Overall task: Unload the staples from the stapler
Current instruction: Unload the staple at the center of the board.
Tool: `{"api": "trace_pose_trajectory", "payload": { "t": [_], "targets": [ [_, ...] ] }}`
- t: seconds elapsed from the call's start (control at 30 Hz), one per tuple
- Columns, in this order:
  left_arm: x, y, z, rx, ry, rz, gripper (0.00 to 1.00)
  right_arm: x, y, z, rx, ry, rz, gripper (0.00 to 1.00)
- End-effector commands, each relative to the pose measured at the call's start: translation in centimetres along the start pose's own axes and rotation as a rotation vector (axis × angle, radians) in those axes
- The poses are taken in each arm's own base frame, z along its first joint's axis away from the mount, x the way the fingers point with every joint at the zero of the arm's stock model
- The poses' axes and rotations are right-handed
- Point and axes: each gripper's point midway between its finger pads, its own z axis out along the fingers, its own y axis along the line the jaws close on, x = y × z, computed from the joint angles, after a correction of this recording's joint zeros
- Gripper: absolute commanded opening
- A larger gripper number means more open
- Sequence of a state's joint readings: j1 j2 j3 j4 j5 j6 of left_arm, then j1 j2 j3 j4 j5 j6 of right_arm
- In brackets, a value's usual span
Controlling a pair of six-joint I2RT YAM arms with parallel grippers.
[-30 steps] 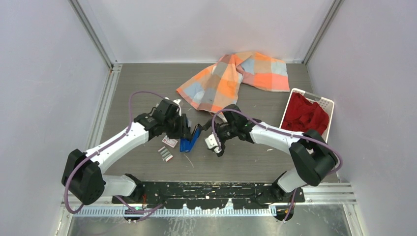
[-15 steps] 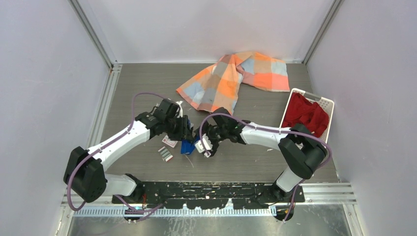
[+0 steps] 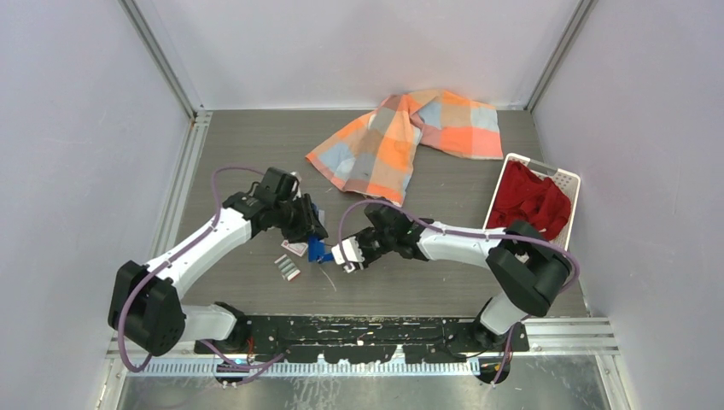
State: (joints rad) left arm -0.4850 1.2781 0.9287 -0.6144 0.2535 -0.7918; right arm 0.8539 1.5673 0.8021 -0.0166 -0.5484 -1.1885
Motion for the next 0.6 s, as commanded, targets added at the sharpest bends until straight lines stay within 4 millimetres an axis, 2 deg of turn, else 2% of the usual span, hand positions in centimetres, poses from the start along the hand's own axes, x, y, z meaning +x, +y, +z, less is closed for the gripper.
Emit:
{"api": "trace_pose_trajectory", "payload": {
  "t": [0.0,0.07,0.2,0.3,0.47,0.57],
  "targets": [
    [-6.1,-0.2,0.9,-0.069,-0.223,-0.216,0.00,-5.6,1.4,0.6,-0.054,-0.163,0.270,0.09],
    [-6.6,1.3,1.2,-0.174,-0.236,-0.257,0.00,-6.8,1.5,0.8,-0.091,-0.204,0.392,0.06],
    [-7.2,3.2,2.1,-0.309,-0.246,-0.306,0.00,-7.3,1.8,1.8,-0.141,-0.218,0.568,0.03],
    [-8.2,3.4,2.3,-0.335,-0.271,-0.334,0.00,-7.4,1.4,2.1,-0.153,-0.215,0.629,0.02],
    [-10.9,4.3,1.3,-0.382,-0.359,-0.397,0.00,-6.8,0.9,1.1,-0.197,-0.285,0.793,0.02],
    [-11.7,4.3,2.0,-0.391,-0.349,-0.416,0.00,-6.1,0.2,0.6,-0.208,-0.330,0.889,0.01]
  ]
}}
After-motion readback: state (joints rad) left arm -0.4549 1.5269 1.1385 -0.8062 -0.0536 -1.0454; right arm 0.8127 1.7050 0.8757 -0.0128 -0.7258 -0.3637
